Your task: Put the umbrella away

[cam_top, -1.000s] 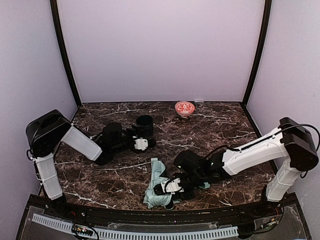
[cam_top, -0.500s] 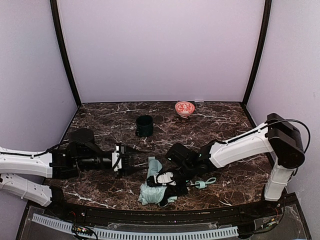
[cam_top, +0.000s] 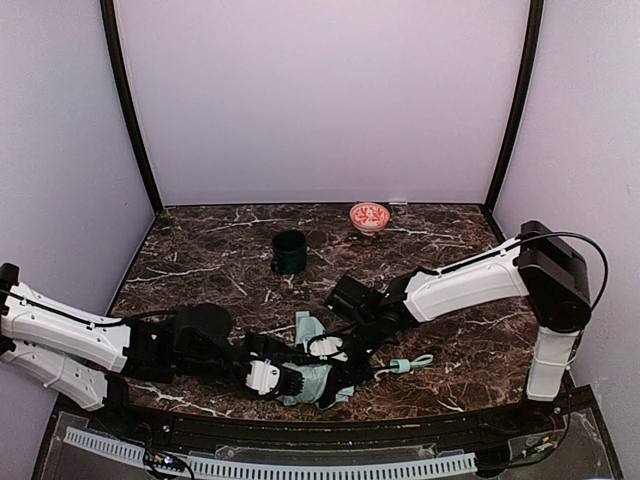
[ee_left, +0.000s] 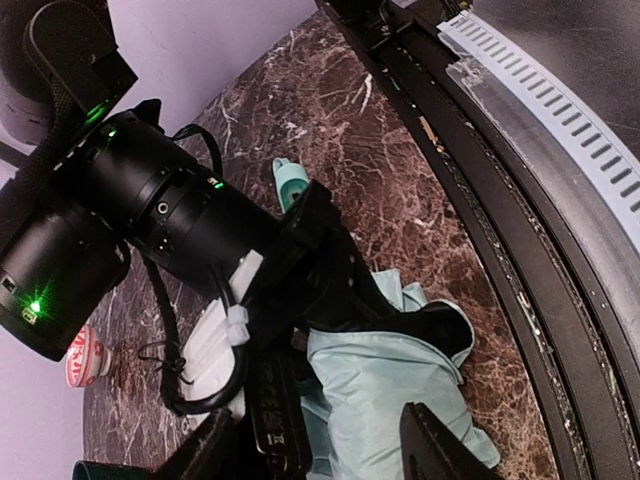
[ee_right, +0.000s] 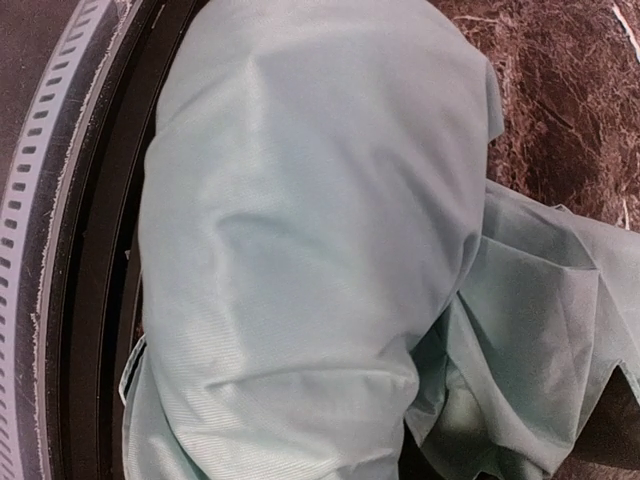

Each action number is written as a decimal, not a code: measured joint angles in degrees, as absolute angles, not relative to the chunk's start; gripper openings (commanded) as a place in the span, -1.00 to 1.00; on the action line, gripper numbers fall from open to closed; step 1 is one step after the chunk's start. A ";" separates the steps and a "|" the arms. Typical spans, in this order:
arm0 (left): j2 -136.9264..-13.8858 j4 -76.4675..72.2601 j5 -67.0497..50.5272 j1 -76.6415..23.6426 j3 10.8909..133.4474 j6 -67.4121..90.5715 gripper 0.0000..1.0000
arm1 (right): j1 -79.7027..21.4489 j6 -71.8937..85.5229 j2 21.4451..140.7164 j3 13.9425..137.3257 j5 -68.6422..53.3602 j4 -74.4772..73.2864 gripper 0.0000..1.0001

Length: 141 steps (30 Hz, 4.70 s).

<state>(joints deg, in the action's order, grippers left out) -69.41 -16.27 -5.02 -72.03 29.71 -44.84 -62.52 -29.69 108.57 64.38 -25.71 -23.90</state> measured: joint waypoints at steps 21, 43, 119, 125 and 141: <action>-75.11 -15.73 -2.52 -75.44 30.37 -38.81 0.33 | -61.69 -28.08 110.13 66.85 -27.49 -26.74 -1.00; -95.48 -18.65 6.55 -70.19 41.93 -39.20 0.17 | -55.13 -24.93 108.38 65.23 -30.46 -29.56 -0.92; -114.48 17.19 -27.03 -51.64 74.96 -38.85 -0.35 | -52.10 -9.37 79.09 29.80 -8.12 15.44 -1.00; -114.48 16.73 -26.50 -51.66 74.85 -39.03 -0.36 | -47.46 3.92 81.19 29.19 -14.96 14.92 -1.00; -114.89 12.45 -24.84 -51.96 74.15 -39.40 -0.36 | -41.50 5.50 75.05 30.61 -18.35 6.76 0.24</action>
<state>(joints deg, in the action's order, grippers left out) -114.89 12.45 -24.84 -51.96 74.15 -39.40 -41.50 5.50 75.05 30.61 -18.35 6.76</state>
